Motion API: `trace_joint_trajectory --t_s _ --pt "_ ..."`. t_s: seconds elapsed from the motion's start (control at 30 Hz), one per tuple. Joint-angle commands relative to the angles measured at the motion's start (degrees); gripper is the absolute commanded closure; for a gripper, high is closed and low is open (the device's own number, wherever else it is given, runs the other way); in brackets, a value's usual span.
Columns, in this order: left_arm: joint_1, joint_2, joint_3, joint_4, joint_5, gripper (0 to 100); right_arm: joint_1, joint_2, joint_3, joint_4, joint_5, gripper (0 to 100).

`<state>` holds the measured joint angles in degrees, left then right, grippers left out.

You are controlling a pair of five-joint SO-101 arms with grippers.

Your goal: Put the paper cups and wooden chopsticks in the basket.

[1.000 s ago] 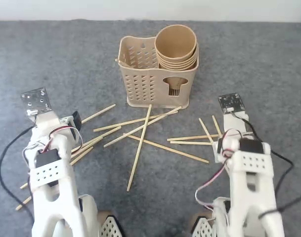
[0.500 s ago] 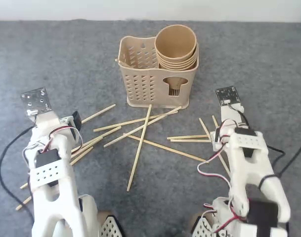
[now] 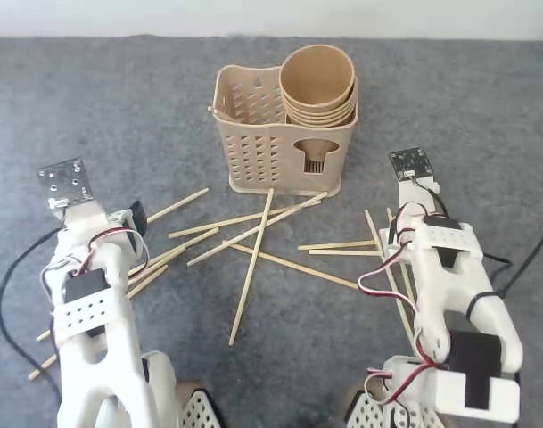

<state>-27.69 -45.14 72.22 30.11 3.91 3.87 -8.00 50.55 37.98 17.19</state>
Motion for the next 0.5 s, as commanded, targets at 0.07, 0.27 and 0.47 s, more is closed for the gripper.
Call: trace_joint_trajectory --t_s 0.07,0.27,0.47 --pt "-0.44 0.35 -0.22 -1.67 -0.53 76 -0.57 -3.47 -2.99 4.88 -0.09 99.0" --pt "-0.44 0.35 -0.22 -1.76 -0.53 76 -0.75 -20.26 -2.99 13.41 -0.18 99.0" --pt "-0.44 0.35 -0.13 -2.81 -0.53 76 -0.75 -46.73 -5.36 21.85 -0.7 99.0"
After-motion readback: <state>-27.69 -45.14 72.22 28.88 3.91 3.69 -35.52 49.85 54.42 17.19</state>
